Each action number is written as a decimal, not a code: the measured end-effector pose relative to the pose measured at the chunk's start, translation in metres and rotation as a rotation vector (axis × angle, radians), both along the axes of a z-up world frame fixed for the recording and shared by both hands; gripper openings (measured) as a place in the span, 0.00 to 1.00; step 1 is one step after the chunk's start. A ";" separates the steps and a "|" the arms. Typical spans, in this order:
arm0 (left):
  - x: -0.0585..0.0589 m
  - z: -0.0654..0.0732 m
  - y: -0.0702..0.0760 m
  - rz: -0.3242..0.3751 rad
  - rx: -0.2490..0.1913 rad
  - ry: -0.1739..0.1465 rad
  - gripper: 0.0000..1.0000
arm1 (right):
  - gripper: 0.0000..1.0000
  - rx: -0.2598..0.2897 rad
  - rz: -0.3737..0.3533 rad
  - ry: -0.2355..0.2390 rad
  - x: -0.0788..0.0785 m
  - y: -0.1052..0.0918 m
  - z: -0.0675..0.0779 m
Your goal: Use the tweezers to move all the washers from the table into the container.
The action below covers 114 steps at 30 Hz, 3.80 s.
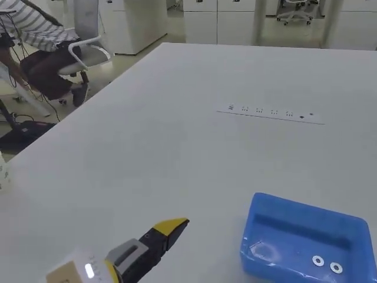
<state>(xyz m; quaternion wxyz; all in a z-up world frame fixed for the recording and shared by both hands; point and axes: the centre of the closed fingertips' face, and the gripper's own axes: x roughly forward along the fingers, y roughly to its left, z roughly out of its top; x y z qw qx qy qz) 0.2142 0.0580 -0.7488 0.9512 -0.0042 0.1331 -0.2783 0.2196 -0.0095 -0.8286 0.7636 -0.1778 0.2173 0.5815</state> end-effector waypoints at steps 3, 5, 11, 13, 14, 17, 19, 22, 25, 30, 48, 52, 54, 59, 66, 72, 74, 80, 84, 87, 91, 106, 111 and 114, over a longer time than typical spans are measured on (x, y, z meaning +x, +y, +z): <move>0.000 0.001 0.000 0.001 -0.004 -0.003 0.79 | 0.02 -0.001 -0.004 -0.002 0.001 0.000 0.000; 0.000 0.000 0.000 0.001 -0.003 0.000 0.79 | 0.02 -0.001 -0.007 0.000 0.002 0.000 0.000; 0.000 0.000 0.001 0.004 0.000 0.001 0.79 | 0.02 0.009 -0.028 0.015 0.006 0.001 0.001; 0.000 0.001 0.001 0.003 -0.003 -0.002 0.79 | 0.02 0.020 -0.056 0.041 0.008 0.000 0.001; 0.000 0.001 0.001 0.002 -0.006 -0.004 0.79 | 0.02 0.024 -0.067 0.049 0.010 -0.001 0.001; -0.001 0.002 0.000 0.000 -0.007 -0.004 0.79 | 0.02 0.036 -0.071 0.066 0.012 -0.003 0.005; -0.001 0.001 0.001 0.001 -0.007 -0.003 0.79 | 0.02 0.065 -0.097 0.079 0.015 -0.006 0.013; -0.002 0.001 0.001 0.002 -0.009 -0.004 0.78 | 0.02 0.134 -0.142 0.111 0.022 -0.009 0.029; -0.002 0.001 0.001 0.000 -0.007 -0.004 0.78 | 0.02 0.162 -0.167 0.103 0.030 -0.014 0.043; -0.003 0.000 0.000 -0.006 -0.005 0.000 0.78 | 0.01 0.241 -0.182 0.091 0.041 -0.015 0.066; -0.003 -0.001 0.002 0.003 0.005 0.002 0.77 | 0.02 0.294 -0.195 0.233 0.025 -0.017 0.057; -0.003 -0.002 0.001 -0.002 0.008 0.004 0.77 | 0.02 0.263 -0.181 0.268 0.016 -0.014 0.041; -0.003 -0.002 0.001 -0.004 0.008 0.003 0.77 | 0.02 0.249 -0.180 0.271 0.013 -0.011 0.034; -0.003 -0.001 0.002 0.003 0.004 0.001 0.77 | 0.02 0.175 -0.139 0.244 0.009 -0.007 0.016; -0.002 -0.001 0.002 0.004 0.006 -0.001 0.77 | 0.03 0.112 -0.100 0.192 0.010 -0.006 0.004; -0.002 0.000 0.003 0.005 0.004 -0.001 0.77 | 0.03 0.100 -0.076 0.188 0.009 -0.005 0.002; -0.002 0.000 0.003 0.005 0.006 0.000 0.77 | 0.03 0.101 -0.069 0.178 0.008 -0.004 0.002; -0.002 0.000 0.003 0.005 0.006 0.000 0.77 | 0.03 0.093 -0.056 0.173 0.004 -0.004 0.003; -0.002 0.000 0.002 0.001 0.006 0.000 0.77 | 0.03 0.106 -0.071 0.194 0.005 -0.005 0.003; -0.002 0.000 0.002 0.001 0.007 0.001 0.76 | 0.03 0.105 -0.067 0.197 0.004 -0.005 0.003; -0.002 -0.001 0.002 0.001 0.010 0.001 0.76 | 0.03 0.094 -0.050 0.174 0.002 -0.004 0.002; -0.002 -0.001 0.001 -0.006 0.011 -0.002 0.76 | 0.02 -0.018 0.104 -0.011 -0.012 -0.001 0.000; -0.002 0.000 0.002 -0.001 0.012 -0.007 0.76 | 0.02 -0.037 0.133 -0.044 -0.017 0.003 0.008; -0.002 0.000 0.003 0.004 0.009 -0.008 0.76 | 0.02 -0.021 0.124 -0.050 -0.015 0.004 0.019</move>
